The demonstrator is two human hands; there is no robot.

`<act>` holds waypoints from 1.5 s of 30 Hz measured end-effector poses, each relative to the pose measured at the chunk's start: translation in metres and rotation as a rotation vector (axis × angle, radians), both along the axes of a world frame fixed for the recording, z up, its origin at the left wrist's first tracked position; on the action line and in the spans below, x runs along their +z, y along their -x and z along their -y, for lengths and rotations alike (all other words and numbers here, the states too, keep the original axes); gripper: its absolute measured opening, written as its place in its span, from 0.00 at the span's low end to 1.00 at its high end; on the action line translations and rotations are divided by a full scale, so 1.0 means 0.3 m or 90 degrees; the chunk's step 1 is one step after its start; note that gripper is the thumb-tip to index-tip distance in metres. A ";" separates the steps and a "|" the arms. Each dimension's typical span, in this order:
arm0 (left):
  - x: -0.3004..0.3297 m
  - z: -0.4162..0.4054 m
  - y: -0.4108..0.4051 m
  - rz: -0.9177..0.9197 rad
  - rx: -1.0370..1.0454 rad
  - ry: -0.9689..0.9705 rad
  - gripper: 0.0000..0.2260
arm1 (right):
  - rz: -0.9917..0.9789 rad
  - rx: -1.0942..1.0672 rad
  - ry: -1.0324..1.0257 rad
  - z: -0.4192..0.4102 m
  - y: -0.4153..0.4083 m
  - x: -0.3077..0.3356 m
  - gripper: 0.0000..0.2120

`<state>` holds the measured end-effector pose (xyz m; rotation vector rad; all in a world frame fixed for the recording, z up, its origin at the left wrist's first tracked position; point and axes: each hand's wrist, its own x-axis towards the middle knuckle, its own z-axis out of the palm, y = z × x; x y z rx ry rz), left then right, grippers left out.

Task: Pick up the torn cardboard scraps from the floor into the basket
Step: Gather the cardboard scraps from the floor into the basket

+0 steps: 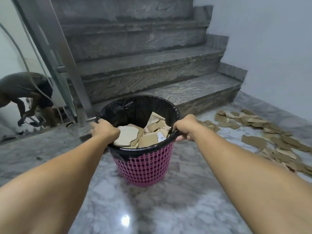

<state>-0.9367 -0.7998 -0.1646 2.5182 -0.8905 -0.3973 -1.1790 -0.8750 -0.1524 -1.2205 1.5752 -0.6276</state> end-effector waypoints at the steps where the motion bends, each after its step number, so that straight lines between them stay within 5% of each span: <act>1: 0.004 0.005 0.006 -0.015 -0.008 0.021 0.33 | 0.008 -0.025 0.010 0.002 0.012 -0.004 0.07; 9: 0.024 0.107 0.200 -0.046 -0.218 0.077 0.29 | 0.051 -0.215 0.033 0.000 0.254 0.026 0.06; 17: -0.021 0.228 0.406 0.102 -0.403 -0.017 0.38 | 0.081 -0.307 0.044 0.023 0.417 -0.006 0.22; 22: 0.042 0.240 0.460 0.198 -0.453 -0.122 0.35 | 0.160 -0.234 -0.012 0.016 0.474 0.009 0.13; 25: 0.100 0.255 0.532 0.300 -0.504 -0.106 0.32 | 0.118 -0.136 -0.055 0.002 0.549 0.053 0.19; 29: 0.174 0.253 0.728 0.233 -0.568 0.023 0.25 | 0.062 -0.086 -0.060 -0.023 0.706 0.088 0.19; 34: 0.154 0.228 1.069 0.145 -0.676 0.148 0.21 | -0.024 -0.101 -0.070 -0.109 0.997 0.061 0.06; 45: -0.268 0.167 1.645 0.046 -0.823 -0.189 0.35 | -0.121 -0.182 -0.205 -0.333 1.621 -0.201 0.04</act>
